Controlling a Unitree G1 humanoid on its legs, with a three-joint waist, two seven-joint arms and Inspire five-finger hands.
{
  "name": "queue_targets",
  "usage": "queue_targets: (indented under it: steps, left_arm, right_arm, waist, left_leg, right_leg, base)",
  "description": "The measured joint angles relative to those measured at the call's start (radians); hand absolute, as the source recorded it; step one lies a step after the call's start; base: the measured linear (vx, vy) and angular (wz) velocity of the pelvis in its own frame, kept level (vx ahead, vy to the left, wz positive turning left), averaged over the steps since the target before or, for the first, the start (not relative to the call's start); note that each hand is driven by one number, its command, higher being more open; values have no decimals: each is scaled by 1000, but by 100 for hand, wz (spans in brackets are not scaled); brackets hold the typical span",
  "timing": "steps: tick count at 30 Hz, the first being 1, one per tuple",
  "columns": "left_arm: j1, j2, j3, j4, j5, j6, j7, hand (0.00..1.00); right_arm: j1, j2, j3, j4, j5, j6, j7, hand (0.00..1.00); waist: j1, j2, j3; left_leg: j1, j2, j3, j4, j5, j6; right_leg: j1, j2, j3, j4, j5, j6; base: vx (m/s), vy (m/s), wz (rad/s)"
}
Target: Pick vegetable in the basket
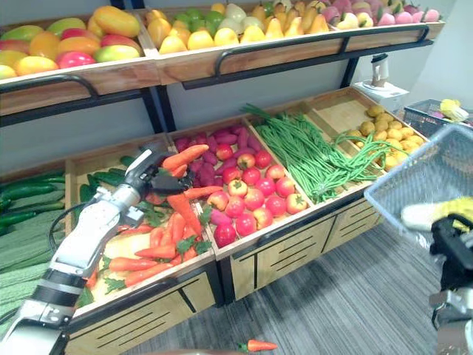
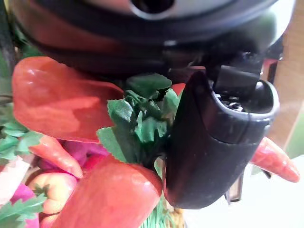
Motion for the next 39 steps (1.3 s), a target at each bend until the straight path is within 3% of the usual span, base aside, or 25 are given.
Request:
queue_targets:
  steps: [7,16,25,27,30,33,35,39]
  left_arm:
    - [-35,0,0,0,-17,-39,19,0]
    - [-78,-5,0,-6,-53,-99,21,0]
    - [-88,-20,-69,-137,-117,-116,26,0]
    - [-88,-54,-71,-193,-117,-117,46,0]
    - [-86,-72,-71,-248,-101,-117,79,0]
    - [-78,-57,-58,-302,-73,-117,103,0]
    - [-64,-35,-61,-341,-73,-118,96,0]
    - [-65,-31,-71,-354,-76,-118,70,0]
  right_arm:
    - [-6,-63,67,-101,-25,11,94,0]
    - [-5,-79,236,-148,-24,147,142,0]
    - [-6,-72,372,-297,-24,203,211,0]
    - [-51,-73,438,-343,-24,224,244,0]
    - [-142,-79,535,-391,-23,251,288,0]
    - [-146,-78,569,-434,17,289,287,0]
    - [-146,-80,647,-480,18,317,280,0]
    - [-146,-70,753,-515,23,356,256,0]
  waist:
    - [-21,-3,1]
    - [-34,-1,0]
    - [-35,0,-3]
    - [-10,-16,-10]
    - [26,8,-23]
    - [41,3,-26]
    - [39,-5,-30]
    - [38,2,-31]
  left_leg:
    - [18,-3,32,0,-3,-9]
    - [16,-13,33,0,-6,-2]
    - [21,-20,27,9,-15,-4]
    - [-18,14,-29,171,-95,-2]
    - [-83,67,-319,365,-241,-17]
    - [-81,68,-342,401,-279,-17]
    - [-81,57,-319,401,-284,-15]
    - [-78,44,-313,396,-281,-12]
  right_leg:
    - [-2,8,30,2,0,0]
    - [-3,-2,31,2,0,0]
    - [-14,2,36,31,-3,6]
    - [-40,8,95,44,-3,5]
    - [-72,68,203,74,3,3]
    - [-78,83,247,87,7,11]
    - [-91,67,253,72,14,19]
    - [-91,47,246,60,21,23]
  base:
    - [43,-55,-14]
    - [49,-49,-1]
    - [52,-46,-1]
    - [73,-82,-74]
    - [66,-83,-122]
    - [-50,57,-63]
    - [-82,67,-27]
    - [-24,53,-3]
